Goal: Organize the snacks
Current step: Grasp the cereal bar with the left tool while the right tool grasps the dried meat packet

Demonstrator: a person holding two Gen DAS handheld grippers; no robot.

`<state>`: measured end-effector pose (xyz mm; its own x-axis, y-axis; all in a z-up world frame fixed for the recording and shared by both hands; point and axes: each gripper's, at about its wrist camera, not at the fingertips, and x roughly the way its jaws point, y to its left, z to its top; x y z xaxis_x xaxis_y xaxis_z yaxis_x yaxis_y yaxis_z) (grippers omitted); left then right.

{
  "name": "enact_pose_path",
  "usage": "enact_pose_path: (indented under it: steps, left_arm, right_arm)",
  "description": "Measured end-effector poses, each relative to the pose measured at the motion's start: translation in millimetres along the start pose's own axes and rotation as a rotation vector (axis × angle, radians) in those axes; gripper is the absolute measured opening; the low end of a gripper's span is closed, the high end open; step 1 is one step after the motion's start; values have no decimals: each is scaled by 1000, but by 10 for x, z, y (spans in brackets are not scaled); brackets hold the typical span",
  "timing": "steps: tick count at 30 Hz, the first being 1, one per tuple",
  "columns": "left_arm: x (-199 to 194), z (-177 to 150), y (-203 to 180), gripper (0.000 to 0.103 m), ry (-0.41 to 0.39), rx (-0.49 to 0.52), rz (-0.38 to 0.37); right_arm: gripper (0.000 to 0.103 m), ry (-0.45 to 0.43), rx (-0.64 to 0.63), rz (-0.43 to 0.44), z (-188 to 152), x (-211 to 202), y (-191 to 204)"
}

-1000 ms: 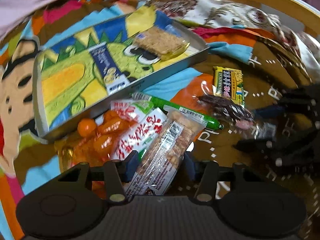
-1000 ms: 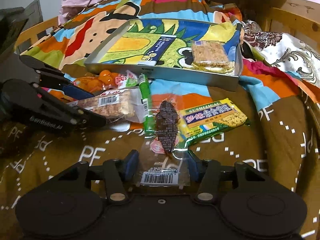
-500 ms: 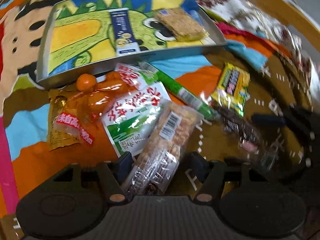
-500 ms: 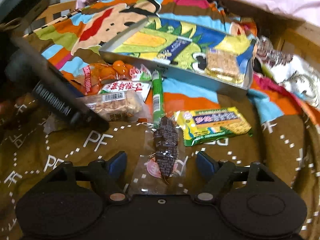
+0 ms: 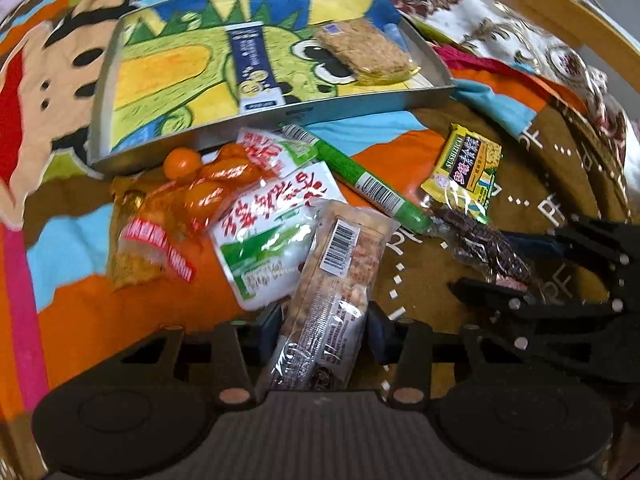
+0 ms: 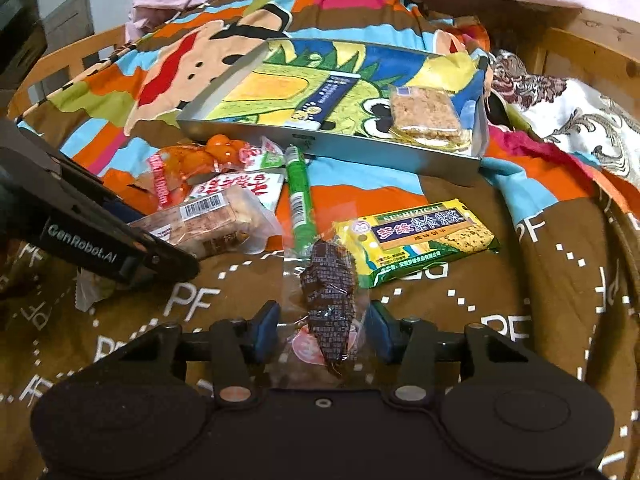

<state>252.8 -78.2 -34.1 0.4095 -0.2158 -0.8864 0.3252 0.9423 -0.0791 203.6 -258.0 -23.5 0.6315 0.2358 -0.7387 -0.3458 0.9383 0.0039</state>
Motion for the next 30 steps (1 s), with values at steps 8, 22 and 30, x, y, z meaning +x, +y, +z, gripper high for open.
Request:
enact_pose_path:
  steps: [8, 22, 30]
  left_arm:
    - [-332, -71, -62, 48, -93, -115, -18]
    - [-429, 258, -138, 39, -234, -147, -8]
    - [-125, -26, -98, 51, -111, -116, -60]
  right_arm:
    - [50, -135, -63, -56, 15, -331, 69]
    - [50, -274, -12, -96, 200, -396, -108]
    - [50, -255, -16, -79, 200, -351, -70]
